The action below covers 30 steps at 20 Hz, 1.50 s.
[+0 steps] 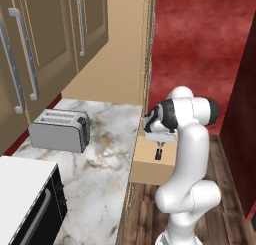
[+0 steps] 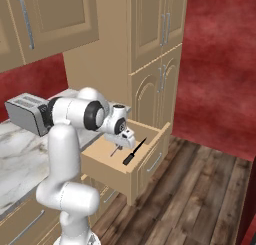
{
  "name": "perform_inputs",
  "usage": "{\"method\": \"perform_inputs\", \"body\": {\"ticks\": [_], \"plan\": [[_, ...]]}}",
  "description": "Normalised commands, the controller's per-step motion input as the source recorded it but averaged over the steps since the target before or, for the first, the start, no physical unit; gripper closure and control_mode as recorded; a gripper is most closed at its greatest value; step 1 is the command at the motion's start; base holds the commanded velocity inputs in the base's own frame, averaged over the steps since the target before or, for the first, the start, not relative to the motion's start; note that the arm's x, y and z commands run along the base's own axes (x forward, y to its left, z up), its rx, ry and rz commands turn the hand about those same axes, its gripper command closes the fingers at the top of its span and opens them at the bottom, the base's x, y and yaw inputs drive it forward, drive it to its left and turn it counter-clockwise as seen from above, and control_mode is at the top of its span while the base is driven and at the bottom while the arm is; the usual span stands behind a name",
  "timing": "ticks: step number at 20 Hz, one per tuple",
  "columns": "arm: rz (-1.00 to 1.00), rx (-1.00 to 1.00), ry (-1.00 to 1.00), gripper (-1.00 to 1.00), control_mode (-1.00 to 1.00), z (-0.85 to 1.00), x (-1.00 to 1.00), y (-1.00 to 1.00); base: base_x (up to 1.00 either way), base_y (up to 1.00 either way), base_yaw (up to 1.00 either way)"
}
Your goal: Pick up the metallic utensils from the counter and place them in the open drawer. Make sure not to pick up any wooden utensils.
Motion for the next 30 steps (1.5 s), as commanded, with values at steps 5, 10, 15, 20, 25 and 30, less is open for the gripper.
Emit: {"method": "perform_inputs", "body": {"ticks": [5,10,15,20,25,30], "plan": [[0.0,0.03,0.0,1.0,-1.0,-0.38,0.5,0.0,0.0,0.0,0.0],[0.0,0.0,-0.01,1.0,-1.0,-0.41,0.43,0.0,0.0,0.0,0.0],[0.0,0.0,0.0,1.0,-1.0,-0.32,0.36,0.0,0.0,0.0,0.0],[0.0,0.0,-0.01,1.0,-1.0,-0.33,0.37,0.0,0.0,0.0,0.0],[0.0,0.0,-0.01,1.0,-1.0,-0.28,0.29,0.0,0.0,0.0,0.0],[0.0,0.0,0.0,1.0,-1.0,-0.29,0.24,0.0,0.0,0.0,0.0]]}}
